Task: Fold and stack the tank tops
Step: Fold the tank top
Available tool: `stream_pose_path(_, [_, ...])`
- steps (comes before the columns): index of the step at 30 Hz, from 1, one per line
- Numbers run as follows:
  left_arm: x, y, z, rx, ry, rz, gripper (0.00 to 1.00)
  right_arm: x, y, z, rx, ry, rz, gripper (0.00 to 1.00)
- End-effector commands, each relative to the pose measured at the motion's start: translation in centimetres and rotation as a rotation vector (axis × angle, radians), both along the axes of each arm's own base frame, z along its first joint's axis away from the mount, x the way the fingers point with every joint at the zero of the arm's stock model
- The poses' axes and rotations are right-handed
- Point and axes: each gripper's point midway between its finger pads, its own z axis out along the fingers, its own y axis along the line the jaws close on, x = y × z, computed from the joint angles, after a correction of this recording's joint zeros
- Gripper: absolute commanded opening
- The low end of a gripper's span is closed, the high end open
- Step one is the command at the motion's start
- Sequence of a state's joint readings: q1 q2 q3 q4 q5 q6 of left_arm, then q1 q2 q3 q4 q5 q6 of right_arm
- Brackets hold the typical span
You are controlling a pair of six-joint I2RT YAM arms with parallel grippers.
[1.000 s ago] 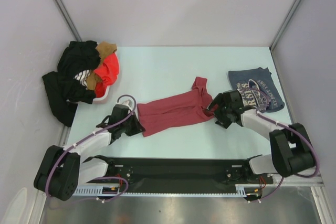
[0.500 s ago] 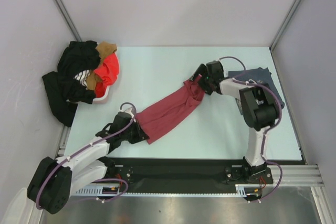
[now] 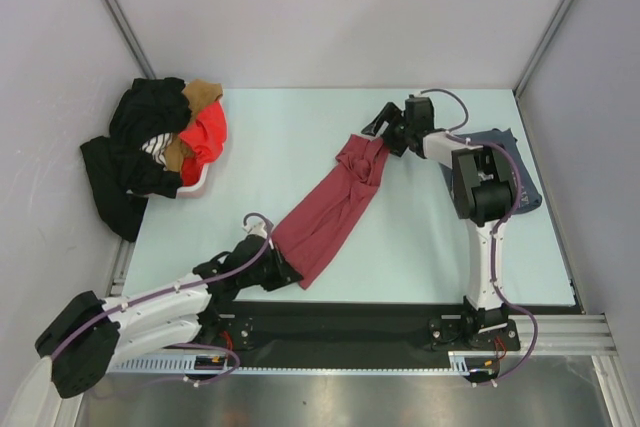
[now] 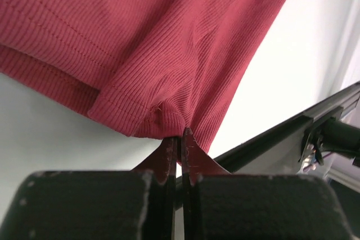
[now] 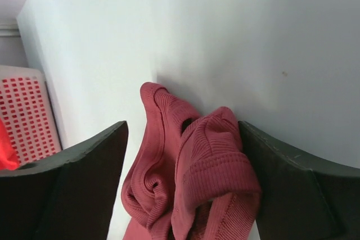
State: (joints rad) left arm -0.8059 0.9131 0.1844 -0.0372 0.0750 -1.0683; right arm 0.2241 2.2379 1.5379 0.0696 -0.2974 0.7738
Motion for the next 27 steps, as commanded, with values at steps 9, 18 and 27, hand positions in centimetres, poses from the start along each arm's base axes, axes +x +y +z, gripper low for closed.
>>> stream_pose_path(9, [0.9, -0.8, 0.9, -0.023, -0.010, 0.057, 0.01, -4.4, -1.9, -6.8, -0.564, 0.244, 0.000, 0.89])
stream_pose_path(18, [1.0, -0.9, 1.1, -0.017, -0.020, 0.047, 0.01, -5.3, -0.8, -7.7, -0.818, 0.308, -0.039, 0.91])
stream_pose_path(27, [0.3, -0.8, 0.5, -0.024, -0.001, 0.034, 0.01, -3.7, -1.6, -8.1, -0.959, 0.308, -0.069, 0.28])
